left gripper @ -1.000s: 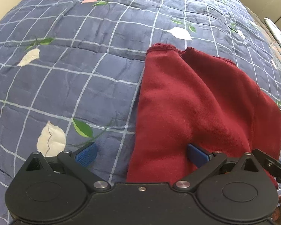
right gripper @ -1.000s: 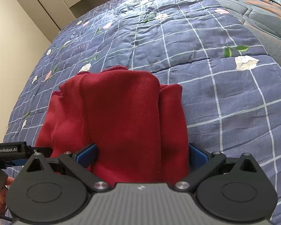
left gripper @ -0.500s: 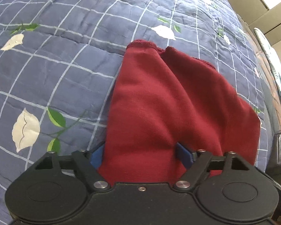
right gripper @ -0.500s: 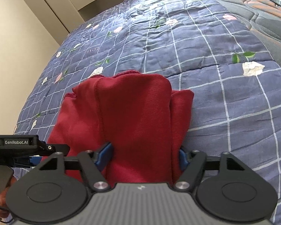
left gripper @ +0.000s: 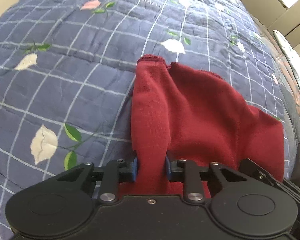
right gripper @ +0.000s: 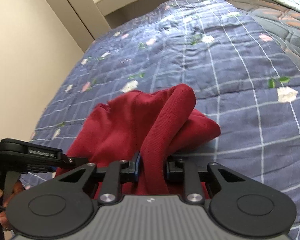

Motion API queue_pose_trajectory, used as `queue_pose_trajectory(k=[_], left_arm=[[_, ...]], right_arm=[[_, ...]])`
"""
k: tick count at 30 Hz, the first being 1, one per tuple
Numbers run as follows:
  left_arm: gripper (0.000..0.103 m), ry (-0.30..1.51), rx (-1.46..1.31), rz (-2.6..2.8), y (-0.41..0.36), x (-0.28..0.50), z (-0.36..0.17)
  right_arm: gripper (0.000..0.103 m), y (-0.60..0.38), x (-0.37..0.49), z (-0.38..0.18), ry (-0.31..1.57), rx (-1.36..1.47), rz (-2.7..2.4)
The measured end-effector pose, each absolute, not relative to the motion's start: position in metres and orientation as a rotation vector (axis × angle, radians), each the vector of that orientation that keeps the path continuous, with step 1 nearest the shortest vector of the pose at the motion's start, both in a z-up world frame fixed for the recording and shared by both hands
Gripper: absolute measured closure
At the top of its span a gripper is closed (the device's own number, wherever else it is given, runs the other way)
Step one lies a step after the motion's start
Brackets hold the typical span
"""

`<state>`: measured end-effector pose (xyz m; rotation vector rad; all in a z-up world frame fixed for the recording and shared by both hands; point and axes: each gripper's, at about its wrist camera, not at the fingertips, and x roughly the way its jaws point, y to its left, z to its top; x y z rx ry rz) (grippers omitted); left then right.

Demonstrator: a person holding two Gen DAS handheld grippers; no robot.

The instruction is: Fold small clothes

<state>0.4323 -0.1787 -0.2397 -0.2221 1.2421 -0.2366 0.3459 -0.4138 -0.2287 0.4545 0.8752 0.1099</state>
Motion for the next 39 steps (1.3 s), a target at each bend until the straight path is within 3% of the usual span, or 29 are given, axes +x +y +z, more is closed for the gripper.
queue_pose_trajectory(k=[15,23,27,29,33,34,35,39], left_arm=[[0.077,1.009,-0.127,-0.116,-0.132,0.439,-0.163],[0.077,1.095,-0.174,-0.011,-0.1,0.449,-0.213],[0.075,1.106,-0.17,0.013,-0.1,0.439,-0.228],[0.072,1.099,-0.18,0.013,-0.099,0.435,-0.228],[0.052,1.106,-0.156,0.035,-0.1,0.431,-0.226],[0.044,1.105,-0.149,0.036,-0.101,0.428,-0.224],[0.039,1.106,-0.143,0.037,-0.1,0.424,-0.221],[0.021,1.09,-0.121,0.042,-0.096,0.41,-0.212]], right_arm=[[0.08,-0.346,0.399,-0.184,0.708,0.428,0.388],[0.079,-0.325,0.425,-0.223,0.827,0.398,0.359],[0.072,-0.336,0.419,-0.237,0.873,0.401,0.292],[0.067,-0.342,0.415,-0.239,0.88,0.393,0.266],[0.056,-0.349,0.408,-0.234,0.871,0.38,0.217],[0.052,-0.349,0.408,-0.232,0.868,0.376,0.209],[0.042,-0.349,0.404,-0.229,0.863,0.37,0.199],[0.025,-0.346,0.385,-0.211,0.826,0.349,0.179]])
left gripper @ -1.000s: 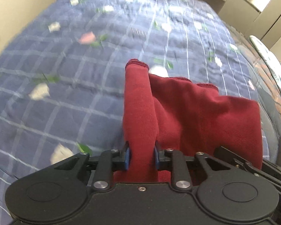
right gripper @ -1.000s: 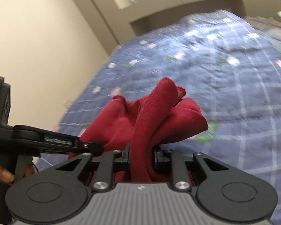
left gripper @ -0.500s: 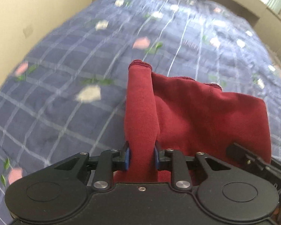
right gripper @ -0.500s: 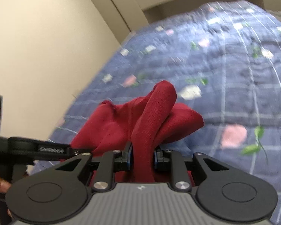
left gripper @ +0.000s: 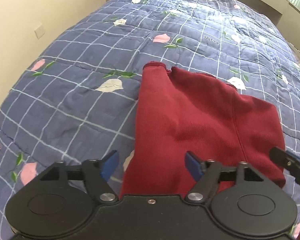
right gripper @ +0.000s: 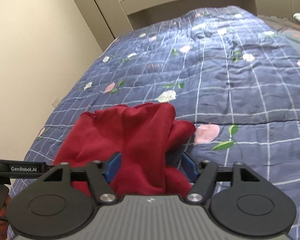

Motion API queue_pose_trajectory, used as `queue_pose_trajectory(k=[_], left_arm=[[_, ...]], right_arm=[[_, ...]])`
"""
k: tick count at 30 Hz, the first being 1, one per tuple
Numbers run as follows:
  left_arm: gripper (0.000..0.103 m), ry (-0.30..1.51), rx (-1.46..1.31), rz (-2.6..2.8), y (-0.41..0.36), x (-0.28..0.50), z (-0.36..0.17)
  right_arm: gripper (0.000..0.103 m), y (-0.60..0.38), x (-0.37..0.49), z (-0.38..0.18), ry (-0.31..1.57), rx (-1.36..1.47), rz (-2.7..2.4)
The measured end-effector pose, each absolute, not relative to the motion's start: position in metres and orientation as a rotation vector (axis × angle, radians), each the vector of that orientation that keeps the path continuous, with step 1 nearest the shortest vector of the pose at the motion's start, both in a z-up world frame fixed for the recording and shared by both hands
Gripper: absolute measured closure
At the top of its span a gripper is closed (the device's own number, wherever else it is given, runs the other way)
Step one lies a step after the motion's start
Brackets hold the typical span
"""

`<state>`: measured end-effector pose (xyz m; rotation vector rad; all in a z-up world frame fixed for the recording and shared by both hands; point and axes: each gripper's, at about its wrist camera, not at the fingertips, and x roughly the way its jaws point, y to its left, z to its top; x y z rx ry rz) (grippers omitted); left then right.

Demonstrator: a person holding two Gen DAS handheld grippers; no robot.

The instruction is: Fold small clothes

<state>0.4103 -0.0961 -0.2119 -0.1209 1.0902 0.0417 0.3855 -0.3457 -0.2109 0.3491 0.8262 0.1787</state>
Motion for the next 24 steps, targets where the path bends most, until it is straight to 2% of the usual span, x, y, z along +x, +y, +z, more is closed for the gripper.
queue_pose_trajectory(k=[4,10,12,24], left_arm=[[0.011,1.066,-0.085,0.046,-0.094,0.391,-0.2],[0.004,1.023,-0.085,0.008,-0.083,0.352,-0.18],[0.001,0.999,-0.083,0.002,-0.078,0.334,-0.172],[0.001,0.899,-0.043,0.0,-0.029,0.2,-0.116]], right_arm=[[0.016,-0.334,0.362,-0.189,0.779,0.315,0.182],[0.001,-0.309,0.319,-0.155,0.69,0.265,0.168],[0.0,-0.3,0.3,-0.145,0.665,0.257,0.154],[0.0,-0.242,0.169,-0.076,0.595,0.164,0.106]])
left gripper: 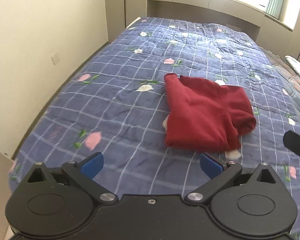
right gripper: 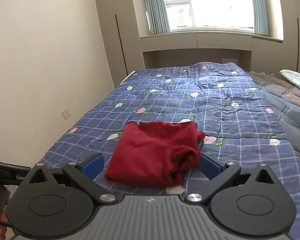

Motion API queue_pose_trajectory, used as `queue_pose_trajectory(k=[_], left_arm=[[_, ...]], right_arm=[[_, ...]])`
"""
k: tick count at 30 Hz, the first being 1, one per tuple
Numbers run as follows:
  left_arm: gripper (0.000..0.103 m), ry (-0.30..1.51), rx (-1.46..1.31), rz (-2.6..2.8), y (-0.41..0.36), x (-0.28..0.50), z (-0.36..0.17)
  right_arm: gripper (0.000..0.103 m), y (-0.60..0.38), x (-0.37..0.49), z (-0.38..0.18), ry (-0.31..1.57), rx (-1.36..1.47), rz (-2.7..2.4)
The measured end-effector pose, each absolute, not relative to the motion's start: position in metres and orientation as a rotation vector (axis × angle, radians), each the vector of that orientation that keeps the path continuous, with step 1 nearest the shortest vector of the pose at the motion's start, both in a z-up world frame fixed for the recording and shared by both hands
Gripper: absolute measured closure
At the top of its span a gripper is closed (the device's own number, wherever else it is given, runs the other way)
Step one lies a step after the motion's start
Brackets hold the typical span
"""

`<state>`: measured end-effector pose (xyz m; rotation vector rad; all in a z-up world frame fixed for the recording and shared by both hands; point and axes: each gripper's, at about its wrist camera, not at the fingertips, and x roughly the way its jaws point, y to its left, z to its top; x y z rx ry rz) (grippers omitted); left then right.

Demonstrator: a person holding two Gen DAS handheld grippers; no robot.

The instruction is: Fold small clothes

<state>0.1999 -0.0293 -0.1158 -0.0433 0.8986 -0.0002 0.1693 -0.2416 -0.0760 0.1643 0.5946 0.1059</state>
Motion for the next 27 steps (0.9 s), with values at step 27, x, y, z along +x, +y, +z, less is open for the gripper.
queue_pose_trajectory(k=[27], left_arm=[[0.001,0.875,-0.087,0.09,0.031,0.018,-0.006]], right_arm=[[0.0,-0.216,0.051,0.03,0.737,0.149,0.172]])
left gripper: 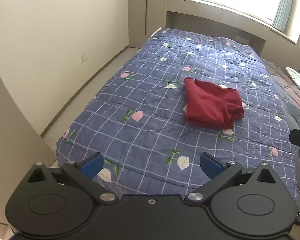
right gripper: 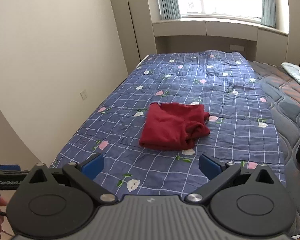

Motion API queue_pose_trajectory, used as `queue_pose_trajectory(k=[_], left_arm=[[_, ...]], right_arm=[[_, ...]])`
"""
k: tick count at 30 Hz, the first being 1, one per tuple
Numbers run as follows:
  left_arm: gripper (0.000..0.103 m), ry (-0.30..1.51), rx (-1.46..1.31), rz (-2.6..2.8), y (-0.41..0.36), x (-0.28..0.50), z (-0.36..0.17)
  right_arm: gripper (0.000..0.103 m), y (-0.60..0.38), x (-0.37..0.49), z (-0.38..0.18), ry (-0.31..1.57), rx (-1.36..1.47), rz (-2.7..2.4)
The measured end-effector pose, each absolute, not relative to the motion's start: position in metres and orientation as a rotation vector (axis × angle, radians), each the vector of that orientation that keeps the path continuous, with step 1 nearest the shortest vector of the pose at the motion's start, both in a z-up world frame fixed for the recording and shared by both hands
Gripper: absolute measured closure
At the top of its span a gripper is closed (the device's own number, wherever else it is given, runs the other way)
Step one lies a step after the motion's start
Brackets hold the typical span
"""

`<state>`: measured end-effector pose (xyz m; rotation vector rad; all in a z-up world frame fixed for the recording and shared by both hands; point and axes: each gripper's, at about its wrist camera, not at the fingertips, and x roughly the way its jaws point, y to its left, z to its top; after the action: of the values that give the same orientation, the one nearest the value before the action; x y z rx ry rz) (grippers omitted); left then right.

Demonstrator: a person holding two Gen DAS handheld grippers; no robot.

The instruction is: Fold small clothes

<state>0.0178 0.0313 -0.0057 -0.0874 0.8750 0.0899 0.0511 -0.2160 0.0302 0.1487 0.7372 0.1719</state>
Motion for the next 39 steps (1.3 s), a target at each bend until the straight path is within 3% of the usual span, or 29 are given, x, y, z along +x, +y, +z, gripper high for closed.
queue_pose_trajectory(k=[39], left_arm=[[0.001,0.856,-0.068,0.144,0.033,0.025,0.008]], right_arm=[[0.0,-0.204,0.056,0.038,0.743,0.124,0.219]])
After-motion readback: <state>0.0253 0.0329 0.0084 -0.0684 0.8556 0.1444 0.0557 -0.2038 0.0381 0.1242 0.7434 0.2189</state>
